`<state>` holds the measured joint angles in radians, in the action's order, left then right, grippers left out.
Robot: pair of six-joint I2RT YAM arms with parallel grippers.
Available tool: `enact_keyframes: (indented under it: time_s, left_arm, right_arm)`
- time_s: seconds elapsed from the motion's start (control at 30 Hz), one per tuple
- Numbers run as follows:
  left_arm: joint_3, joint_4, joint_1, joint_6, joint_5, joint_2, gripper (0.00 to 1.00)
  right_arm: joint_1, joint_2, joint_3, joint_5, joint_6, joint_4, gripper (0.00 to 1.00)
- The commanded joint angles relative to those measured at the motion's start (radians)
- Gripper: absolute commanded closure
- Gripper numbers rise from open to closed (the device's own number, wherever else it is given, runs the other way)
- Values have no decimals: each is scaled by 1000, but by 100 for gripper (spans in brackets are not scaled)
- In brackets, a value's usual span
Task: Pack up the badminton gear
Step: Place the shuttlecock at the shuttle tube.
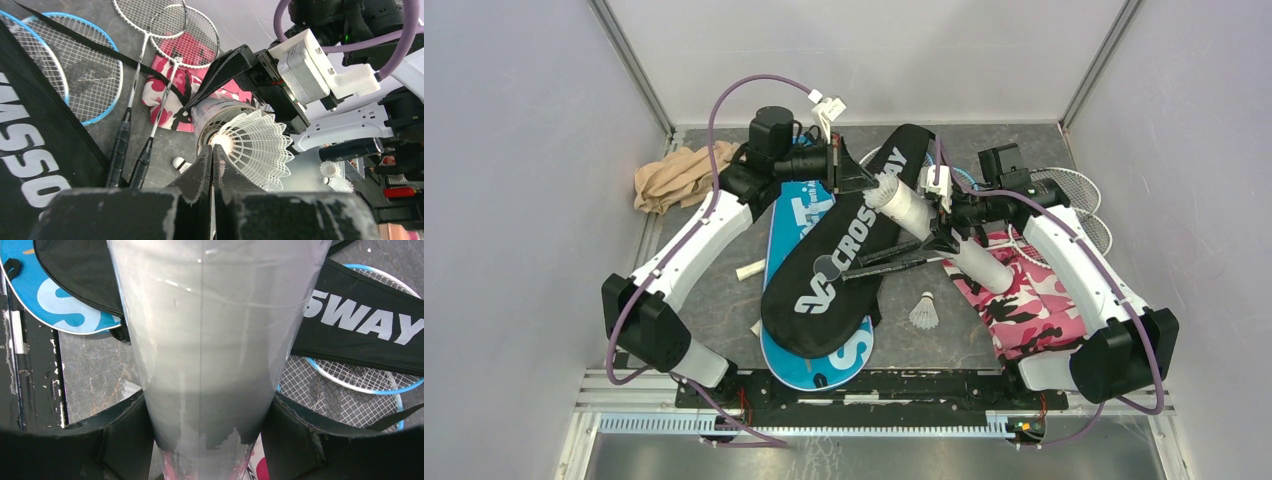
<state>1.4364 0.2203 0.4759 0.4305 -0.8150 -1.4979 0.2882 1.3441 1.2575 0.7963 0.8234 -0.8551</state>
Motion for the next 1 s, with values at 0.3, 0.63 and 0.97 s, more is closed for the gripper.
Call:
enact_keyframes:
  time_s: [0.3,0.63,0.97]
  left_arm:
    - [59,64,10,-146,74,49,42]
    - [72,107,7,-267,35,117,17]
    - [91,201,57,-422,-172,104,26]
  right_arm:
    - [5,-14,2,24,-13,48,90]
    - [6,-6,11,14,-7,44,90]
    - [7,4,32,13,2,23,89]
